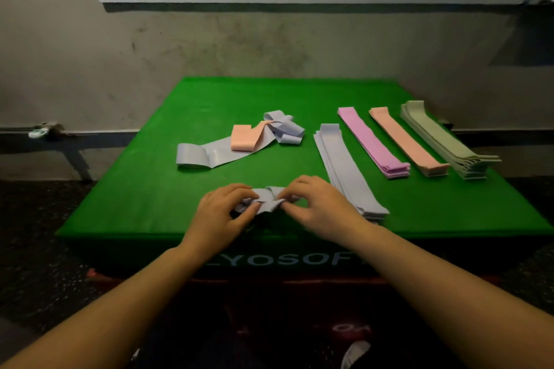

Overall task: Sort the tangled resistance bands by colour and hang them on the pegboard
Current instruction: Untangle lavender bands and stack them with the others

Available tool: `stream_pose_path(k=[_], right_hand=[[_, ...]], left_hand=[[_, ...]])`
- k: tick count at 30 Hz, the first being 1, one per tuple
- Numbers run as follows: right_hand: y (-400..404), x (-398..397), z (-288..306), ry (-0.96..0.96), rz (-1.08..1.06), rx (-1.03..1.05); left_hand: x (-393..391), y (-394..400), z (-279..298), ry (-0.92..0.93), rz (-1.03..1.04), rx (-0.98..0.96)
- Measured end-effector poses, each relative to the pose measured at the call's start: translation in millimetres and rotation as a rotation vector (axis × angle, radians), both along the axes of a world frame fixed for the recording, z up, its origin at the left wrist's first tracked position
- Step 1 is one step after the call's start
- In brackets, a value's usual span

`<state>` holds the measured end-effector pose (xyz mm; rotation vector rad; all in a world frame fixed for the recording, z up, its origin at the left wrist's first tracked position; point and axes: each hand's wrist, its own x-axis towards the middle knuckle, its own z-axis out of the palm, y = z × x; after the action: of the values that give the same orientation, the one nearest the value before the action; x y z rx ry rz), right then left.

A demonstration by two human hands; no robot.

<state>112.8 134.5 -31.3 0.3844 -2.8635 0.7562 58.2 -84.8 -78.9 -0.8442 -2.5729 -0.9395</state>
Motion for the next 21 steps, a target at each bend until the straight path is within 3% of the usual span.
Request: stream_pose_path(k=[4, 10, 15, 21], right_hand=[[8, 15, 17, -0.075, -0.034, -0.489], [12, 31, 43, -0.061, -0.074, -0.954], [9, 45, 65, -0.035, -0.048, -1.024], [7, 68, 83, -0.055, 0.041, -1.032]], left_hand=[[7, 7, 13, -0.257, -0.042, 0.264], [26, 32, 48, -0.445, -0.082, 0.483], [50, 46, 78, -0.652, -0.197, 0.633], [88, 63, 105, -0.564, -0.325, 0.645]])
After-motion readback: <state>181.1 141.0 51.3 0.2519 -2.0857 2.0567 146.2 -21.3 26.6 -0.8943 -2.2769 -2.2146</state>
